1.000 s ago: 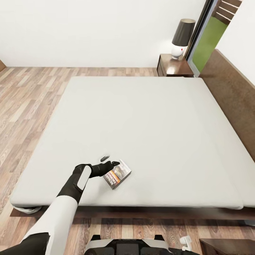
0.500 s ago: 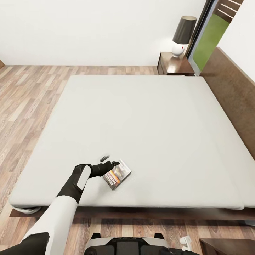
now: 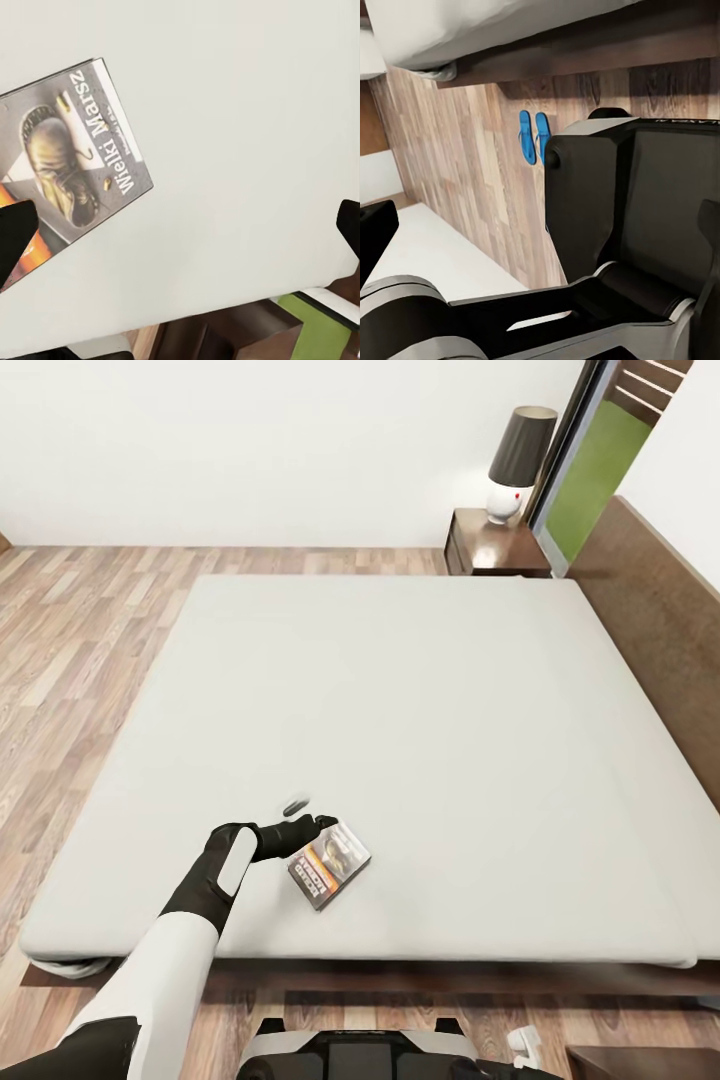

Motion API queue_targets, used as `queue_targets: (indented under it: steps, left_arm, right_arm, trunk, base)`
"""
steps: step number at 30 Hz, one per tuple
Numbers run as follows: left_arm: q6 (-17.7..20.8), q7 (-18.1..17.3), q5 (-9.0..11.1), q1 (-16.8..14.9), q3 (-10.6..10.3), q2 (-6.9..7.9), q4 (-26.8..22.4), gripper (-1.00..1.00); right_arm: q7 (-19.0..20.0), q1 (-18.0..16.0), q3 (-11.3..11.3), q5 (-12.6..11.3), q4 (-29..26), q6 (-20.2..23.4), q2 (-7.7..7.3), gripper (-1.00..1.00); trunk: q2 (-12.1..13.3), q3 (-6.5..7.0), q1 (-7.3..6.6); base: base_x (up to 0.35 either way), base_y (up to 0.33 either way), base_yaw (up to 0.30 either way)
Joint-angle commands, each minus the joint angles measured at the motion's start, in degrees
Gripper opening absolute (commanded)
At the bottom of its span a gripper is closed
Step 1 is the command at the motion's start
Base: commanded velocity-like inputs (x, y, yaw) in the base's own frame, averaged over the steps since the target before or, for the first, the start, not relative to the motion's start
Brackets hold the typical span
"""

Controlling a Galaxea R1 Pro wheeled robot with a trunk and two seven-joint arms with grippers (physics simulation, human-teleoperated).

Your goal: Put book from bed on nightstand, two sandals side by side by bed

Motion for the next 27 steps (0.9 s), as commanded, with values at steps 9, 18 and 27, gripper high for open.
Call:
queue_targets:
  steps: [9, 18, 27]
  left_arm:
    - [0.42, -0.24, -0.12, -0.04, 0.32, -0.12, -0.04, 1.0]
    - [-1.76, -0.24, -0.2, -0.04, 0.41, -0.05, -0.04, 1.0]
    - [-11.94, -0.2, -0.25, 0.04, 0.45, 0.1, 1.44, 1.0]
  right_arm:
    - [-0.01, -0.02, 0.26, -0.6, -0.04, 0.53, -0.08, 1.0]
    - [-0.01, -0.02, 0.29, -0.6, -0.05, 0.55, -0.06, 1.0]
    - [-0.01, -0.02, 0.29, -0.6, -0.04, 0.47, -0.06, 1.0]
  trunk:
    - [-0.09, -0.07, 0.05]
    - [-0.09, -0.07, 0.05]
    - [-0.89, -0.43, 0.49]
  base:
    - [0.055, 0.0, 0.0]
    - [0.001, 0.0, 0.0]
    - [0.0, 0.0, 0.0]
